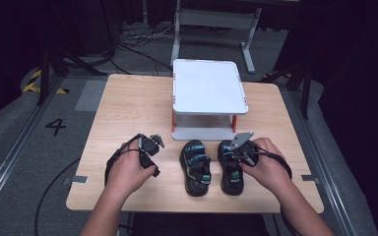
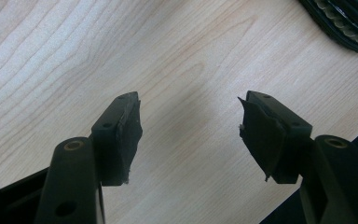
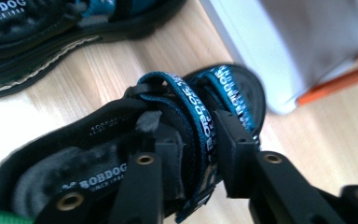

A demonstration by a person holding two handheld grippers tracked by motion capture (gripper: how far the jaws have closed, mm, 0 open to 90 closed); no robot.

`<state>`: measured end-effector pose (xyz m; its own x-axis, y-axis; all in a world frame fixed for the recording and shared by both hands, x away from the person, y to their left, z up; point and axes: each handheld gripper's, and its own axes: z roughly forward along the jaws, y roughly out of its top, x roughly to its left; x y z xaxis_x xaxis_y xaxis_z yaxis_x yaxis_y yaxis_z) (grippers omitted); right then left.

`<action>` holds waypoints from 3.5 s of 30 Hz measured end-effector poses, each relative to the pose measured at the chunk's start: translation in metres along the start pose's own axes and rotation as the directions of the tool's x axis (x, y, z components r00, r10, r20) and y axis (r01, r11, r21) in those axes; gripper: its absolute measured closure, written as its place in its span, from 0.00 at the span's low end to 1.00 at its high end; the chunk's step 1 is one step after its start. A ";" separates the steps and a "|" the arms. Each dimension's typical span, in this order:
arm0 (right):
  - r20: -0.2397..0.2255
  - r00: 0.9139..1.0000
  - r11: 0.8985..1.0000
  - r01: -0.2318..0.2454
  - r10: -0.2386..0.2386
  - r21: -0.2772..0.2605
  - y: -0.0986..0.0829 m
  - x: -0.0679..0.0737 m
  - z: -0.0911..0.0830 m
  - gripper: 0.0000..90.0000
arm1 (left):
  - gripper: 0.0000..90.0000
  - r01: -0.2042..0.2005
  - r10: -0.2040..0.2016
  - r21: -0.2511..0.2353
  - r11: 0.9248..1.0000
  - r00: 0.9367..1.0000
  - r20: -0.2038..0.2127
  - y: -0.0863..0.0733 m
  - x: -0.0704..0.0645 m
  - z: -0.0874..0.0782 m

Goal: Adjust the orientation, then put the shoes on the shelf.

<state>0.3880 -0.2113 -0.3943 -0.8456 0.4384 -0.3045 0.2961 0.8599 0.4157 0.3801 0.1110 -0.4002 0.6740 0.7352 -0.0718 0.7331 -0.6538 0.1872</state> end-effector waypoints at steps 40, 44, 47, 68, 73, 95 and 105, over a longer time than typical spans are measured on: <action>-0.251 0.909 0.936 -0.350 0.332 -0.029 0.031 0.030 -0.045 0.50 | 0.41 -0.008 0.008 -0.020 1.000 1.000 0.017 0.008 0.005 -0.006; -0.218 0.914 0.938 -0.348 0.342 0.014 0.038 0.038 -0.038 0.45 | 0.41 -0.011 0.012 -0.019 1.000 1.000 0.012 0.008 0.006 -0.005; -0.208 0.891 0.915 -0.398 0.403 0.070 0.044 0.041 -0.032 0.45 | 0.41 -0.013 0.013 -0.021 1.000 1.000 0.017 0.006 0.006 -0.005; -0.190 0.798 0.812 -0.516 0.572 0.274 0.060 0.038 0.015 0.63 | 0.41 -0.014 0.014 -0.012 1.000 1.000 0.022 0.004 0.006 -0.003; -0.185 0.836 0.839 -0.452 0.517 0.303 0.062 0.042 0.027 0.74 | 0.42 -0.014 0.014 -0.018 1.000 1.000 0.024 0.005 0.007 -0.003; -0.180 0.784 0.804 -0.574 0.594 0.154 0.056 0.019 0.005 0.92 | 0.44 0.004 -0.004 -0.044 0.999 1.000 0.014 -0.006 0.008 -0.010; -0.136 0.761 0.771 -0.635 0.635 0.043 0.068 -0.023 0.004 0.92 | 0.44 0.090 -0.090 -0.034 0.995 0.996 -0.002 -0.032 0.015 -0.014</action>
<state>0.4292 -0.1616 -0.3625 -0.5159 0.8437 0.1488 0.7847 0.3957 0.4771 0.3655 0.1457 -0.3940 0.6053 0.7913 -0.0863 0.7871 -0.5788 0.2134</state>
